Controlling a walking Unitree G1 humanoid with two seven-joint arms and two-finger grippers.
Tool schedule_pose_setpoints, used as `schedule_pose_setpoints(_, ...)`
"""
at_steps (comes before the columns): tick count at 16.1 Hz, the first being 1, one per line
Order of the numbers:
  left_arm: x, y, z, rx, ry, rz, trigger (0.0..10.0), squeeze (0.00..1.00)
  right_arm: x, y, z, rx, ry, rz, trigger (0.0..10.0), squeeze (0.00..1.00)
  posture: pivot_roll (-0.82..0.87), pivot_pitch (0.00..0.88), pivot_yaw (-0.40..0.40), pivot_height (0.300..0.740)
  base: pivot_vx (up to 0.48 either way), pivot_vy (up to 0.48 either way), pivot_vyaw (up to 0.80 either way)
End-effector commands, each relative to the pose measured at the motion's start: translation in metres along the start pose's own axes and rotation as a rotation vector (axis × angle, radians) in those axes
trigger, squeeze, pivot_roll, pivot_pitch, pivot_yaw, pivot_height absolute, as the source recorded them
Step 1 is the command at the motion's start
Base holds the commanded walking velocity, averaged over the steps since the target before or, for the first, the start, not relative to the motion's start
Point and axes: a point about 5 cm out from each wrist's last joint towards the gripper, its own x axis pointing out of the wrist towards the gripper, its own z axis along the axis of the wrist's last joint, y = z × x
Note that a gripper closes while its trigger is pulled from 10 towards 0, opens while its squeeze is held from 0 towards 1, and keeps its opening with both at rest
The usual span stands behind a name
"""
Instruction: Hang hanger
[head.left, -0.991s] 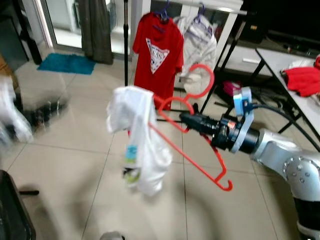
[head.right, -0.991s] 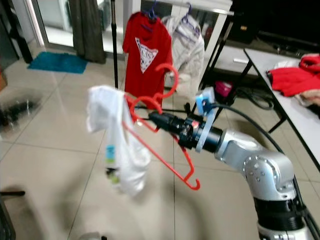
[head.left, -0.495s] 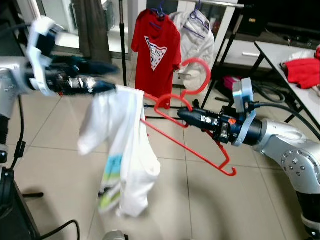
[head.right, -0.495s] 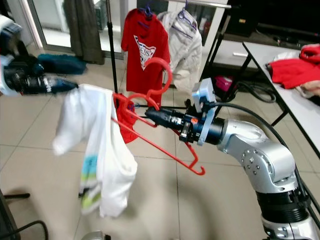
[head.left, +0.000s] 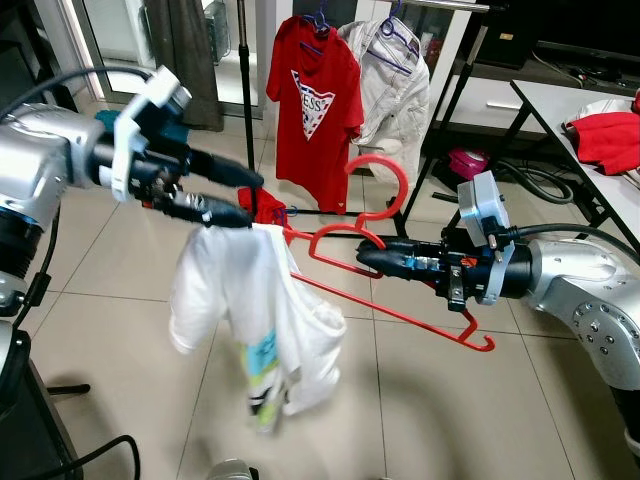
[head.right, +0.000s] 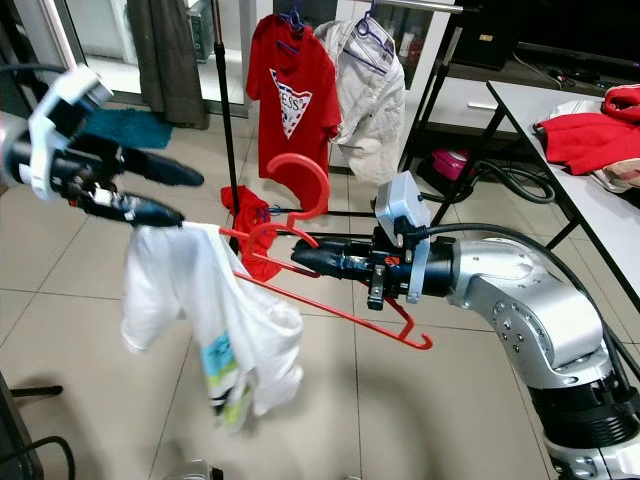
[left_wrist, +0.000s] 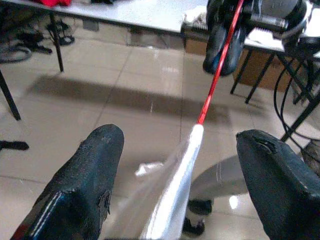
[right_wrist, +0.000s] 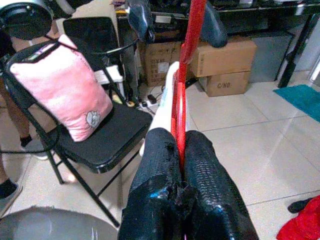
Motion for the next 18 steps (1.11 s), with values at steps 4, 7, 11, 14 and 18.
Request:
schedule_pose_setpoints(4, 0.013, -0.006, -0.004, 0.012, 0.081, -0.085, 8.3, 0.0, 0.001, -0.001, 0.013, -0.086, 0.003, 0.031, 10.0, 0.0, -0.07, 0.0, -0.026, 0.74, 0.0, 0.0, 0.0)
schedule_pose_setpoints(7, 0.019, 0.004, -0.015, 0.074, 0.193, -0.061, 0.4, 0.0, 0.001, -0.002, 0.014, -0.099, 0.012, 0.043, 10.0, 0.0, -0.08, 0.0, -0.02, 0.74, 0.0, 0.0, 0.0)
schedule_pose_setpoints(11, 0.021, 0.009, -0.013, 0.099, 0.179, -0.056, 0.0, 0.0, 0.002, -0.001, 0.017, -0.107, 0.012, 0.065, 10.0, 0.0, -0.08, 0.002, -0.012, 0.74, 0.0, 0.0, 0.0)
schedule_pose_setpoints(14, 0.025, 0.011, -0.011, 0.121, 0.155, -0.064, 0.0, 0.0, 0.002, -0.002, 0.017, -0.107, 0.016, 0.074, 10.0, 0.0, -0.08, 0.0, -0.019, 0.74, 0.0, 0.0, 0.0)
schedule_pose_setpoints(18, 0.028, 0.011, -0.011, 0.13, 0.133, -0.076, 0.0, 0.0, 0.003, -0.005, 0.017, -0.105, 0.018, 0.078, 10.0, 0.0, -0.08, 0.0, -0.023, 0.74, 0.0, 0.0, 0.0)
